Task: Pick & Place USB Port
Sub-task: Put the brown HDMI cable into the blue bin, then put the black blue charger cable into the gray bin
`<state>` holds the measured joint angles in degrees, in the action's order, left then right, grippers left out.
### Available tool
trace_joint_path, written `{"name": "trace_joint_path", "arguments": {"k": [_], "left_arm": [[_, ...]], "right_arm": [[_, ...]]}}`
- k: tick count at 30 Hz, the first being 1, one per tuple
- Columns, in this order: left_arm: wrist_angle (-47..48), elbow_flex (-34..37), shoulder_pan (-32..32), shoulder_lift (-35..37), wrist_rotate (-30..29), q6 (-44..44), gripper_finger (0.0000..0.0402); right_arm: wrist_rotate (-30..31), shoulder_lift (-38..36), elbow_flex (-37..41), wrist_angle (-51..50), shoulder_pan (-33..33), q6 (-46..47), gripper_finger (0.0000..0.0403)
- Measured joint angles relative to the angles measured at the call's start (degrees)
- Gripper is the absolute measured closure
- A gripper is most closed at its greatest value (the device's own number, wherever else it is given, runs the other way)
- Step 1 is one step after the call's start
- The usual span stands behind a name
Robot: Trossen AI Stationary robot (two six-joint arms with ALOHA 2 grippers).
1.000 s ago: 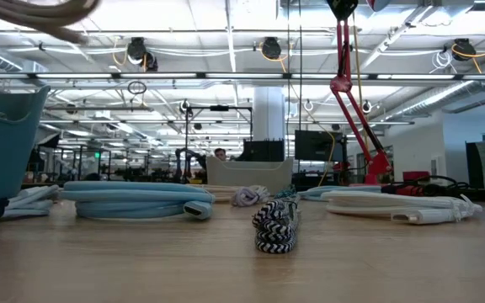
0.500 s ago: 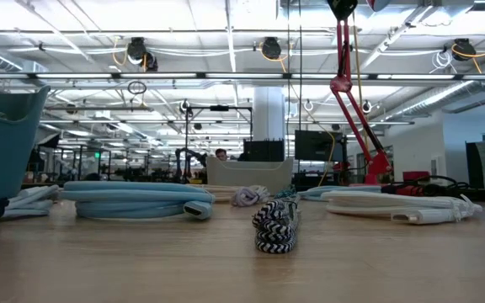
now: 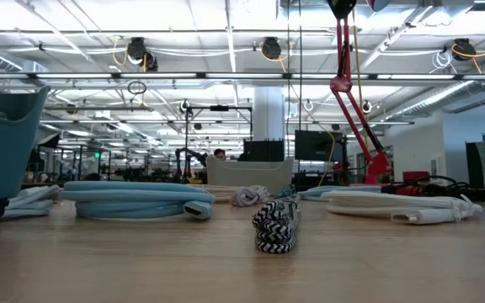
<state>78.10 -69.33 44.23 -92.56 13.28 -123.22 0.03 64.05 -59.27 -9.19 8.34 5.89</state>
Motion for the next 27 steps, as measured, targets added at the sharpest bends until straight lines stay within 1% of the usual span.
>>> {"name": "trace_joint_path", "arguments": {"k": [4, 7, 12, 14, 17, 20, 22, 24, 27], "left_arm": [[-1.70, 3.14, -0.01, -0.02, 0.34, 0.06, 0.0365], [-1.30, 3.66, -0.40, 0.00, -0.47, 0.54, 0.0365], [-1.22, 4.01, -1.51, 0.00, -2.06, 3.70, 0.0363], [-1.20, 4.01, -1.99, 0.00, -2.61, 4.18, 0.0343], [-0.42, 4.01, -2.56, 0.00, -2.82, 4.20, 0.0295], [0.73, 3.96, -3.08, 0.03, -1.60, 5.84, 0.0248], [1.96, 3.16, -3.13, 0.17, -0.68, 7.26, 0.0225], [3.46, 1.78, -3.13, 0.84, -0.51, 8.75, 0.0208], [6.05, -0.99, -3.13, 2.35, -2.23, 9.35, 0.0198]], "right_arm": [[-0.04, 0.00, 0.00, 0.26, 0.07, 0.92, 0.0312], [0.15, 0.00, 0.00, 0.74, 0.39, 0.92, 0.0312], [0.26, 0.00, 0.00, 0.86, 0.39, 0.93, 0.0312], [0.38, 0.00, 0.00, 0.85, 0.39, 0.93, 0.0312], [0.38, 0.00, 0.00, 0.84, 0.39, 0.93, 0.0312], [0.37, 0.00, 0.00, 0.84, 0.39, 0.93, 0.0312], [0.37, 0.00, 0.00, 0.83, 0.39, 0.93, 0.0312], [0.36, 0.00, 0.00, 0.83, 0.39, 0.94, 0.0312], [0.22, 0.00, 0.00, 0.81, 0.39, 0.94, 0.0312]]}}
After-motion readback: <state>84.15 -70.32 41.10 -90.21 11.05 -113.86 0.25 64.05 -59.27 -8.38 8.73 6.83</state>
